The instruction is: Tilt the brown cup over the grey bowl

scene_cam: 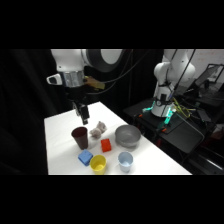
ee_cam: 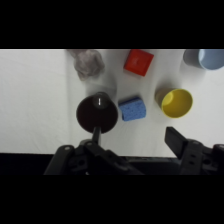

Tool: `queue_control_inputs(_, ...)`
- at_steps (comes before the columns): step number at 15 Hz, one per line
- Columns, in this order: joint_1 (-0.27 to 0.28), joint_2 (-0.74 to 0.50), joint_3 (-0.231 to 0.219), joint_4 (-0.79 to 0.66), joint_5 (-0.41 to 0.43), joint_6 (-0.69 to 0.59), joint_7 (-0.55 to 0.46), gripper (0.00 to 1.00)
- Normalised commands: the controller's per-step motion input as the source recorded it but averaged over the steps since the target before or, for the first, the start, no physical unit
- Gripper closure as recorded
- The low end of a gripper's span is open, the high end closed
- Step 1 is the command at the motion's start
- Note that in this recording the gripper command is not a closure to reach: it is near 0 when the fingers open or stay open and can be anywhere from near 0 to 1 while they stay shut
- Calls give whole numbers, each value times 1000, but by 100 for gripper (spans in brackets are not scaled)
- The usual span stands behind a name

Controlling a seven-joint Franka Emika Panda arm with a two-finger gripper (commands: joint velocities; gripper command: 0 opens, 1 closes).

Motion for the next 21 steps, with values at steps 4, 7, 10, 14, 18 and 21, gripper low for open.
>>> queue_control_inputs(4, -65, 341, 86, 330, 172, 211, -100, 0)
queue_control_inputs(7, -122, 229, 88, 207, 202, 184, -132, 0)
queue_control_inputs(10, -129, 170, 78, 130, 173, 154, -121, 0)
queue_control_inputs(14, -141, 153, 94, 58, 206, 150, -125, 0)
queue_control_inputs(18, -119, 109, 100, 3, 191, 129, -101, 18)
queue_control_inputs(21, -106, 24, 88, 14, 165, 68, -78, 100)
